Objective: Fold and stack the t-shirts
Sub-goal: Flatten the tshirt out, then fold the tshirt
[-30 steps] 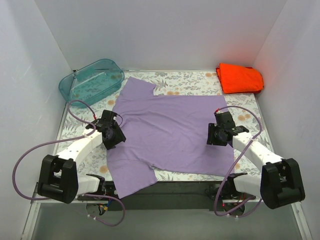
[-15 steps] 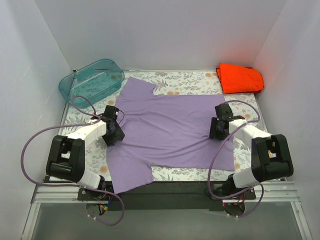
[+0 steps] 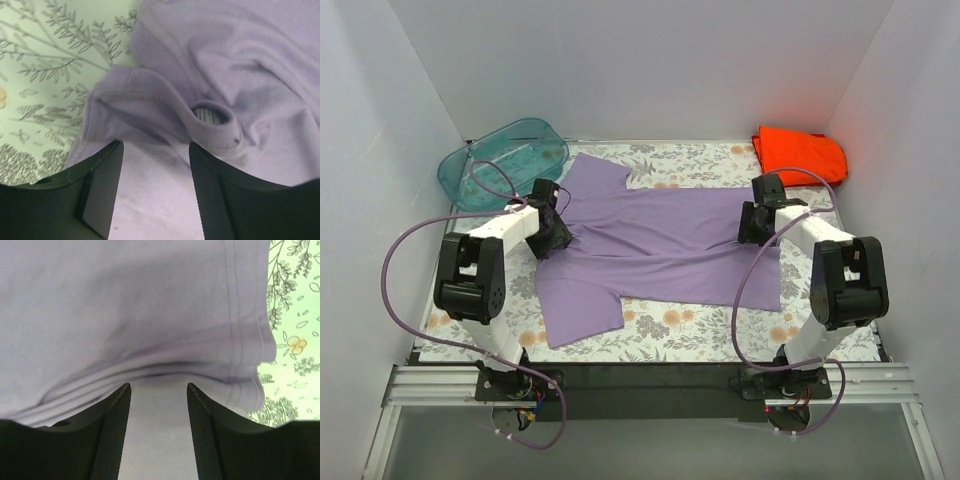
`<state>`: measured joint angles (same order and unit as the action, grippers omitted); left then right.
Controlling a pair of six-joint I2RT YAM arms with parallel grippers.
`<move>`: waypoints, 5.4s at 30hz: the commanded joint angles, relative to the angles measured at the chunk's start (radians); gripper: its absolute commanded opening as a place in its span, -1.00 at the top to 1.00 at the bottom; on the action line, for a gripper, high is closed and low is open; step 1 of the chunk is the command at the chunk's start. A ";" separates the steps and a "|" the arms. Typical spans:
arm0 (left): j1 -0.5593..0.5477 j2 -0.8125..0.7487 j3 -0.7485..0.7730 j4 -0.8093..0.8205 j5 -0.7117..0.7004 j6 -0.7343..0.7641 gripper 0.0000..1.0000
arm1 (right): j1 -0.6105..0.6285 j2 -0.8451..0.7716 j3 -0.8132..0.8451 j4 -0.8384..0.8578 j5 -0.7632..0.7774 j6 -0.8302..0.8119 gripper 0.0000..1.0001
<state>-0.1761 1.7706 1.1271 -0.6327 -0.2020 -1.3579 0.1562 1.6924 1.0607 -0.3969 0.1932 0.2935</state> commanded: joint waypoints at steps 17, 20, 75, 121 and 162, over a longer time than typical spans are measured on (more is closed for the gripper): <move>0.064 -0.336 -0.303 -0.050 -0.091 -0.049 0.25 | -0.004 -0.574 -0.317 -0.198 -0.135 -0.028 -0.22; 0.067 -0.318 -0.308 -0.045 -0.102 -0.040 0.25 | -0.004 -0.586 -0.321 -0.203 -0.138 -0.028 -0.22; 0.078 -0.465 -0.458 0.102 -0.073 -0.001 1.00 | -0.305 -0.513 -0.498 -0.246 -0.223 0.173 -0.03; 0.076 -0.474 -0.463 0.116 -0.043 0.002 1.00 | -0.311 -0.504 -0.528 -0.217 -0.167 0.204 0.56; 0.040 -0.778 -0.230 -0.596 -0.070 -0.239 1.00 | -0.231 -0.941 -0.225 -0.798 -0.028 0.084 0.97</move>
<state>-0.1242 1.0264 0.8898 -1.1797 -0.2298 -1.5574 -0.0826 0.7826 0.7834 -1.1473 0.1196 0.3664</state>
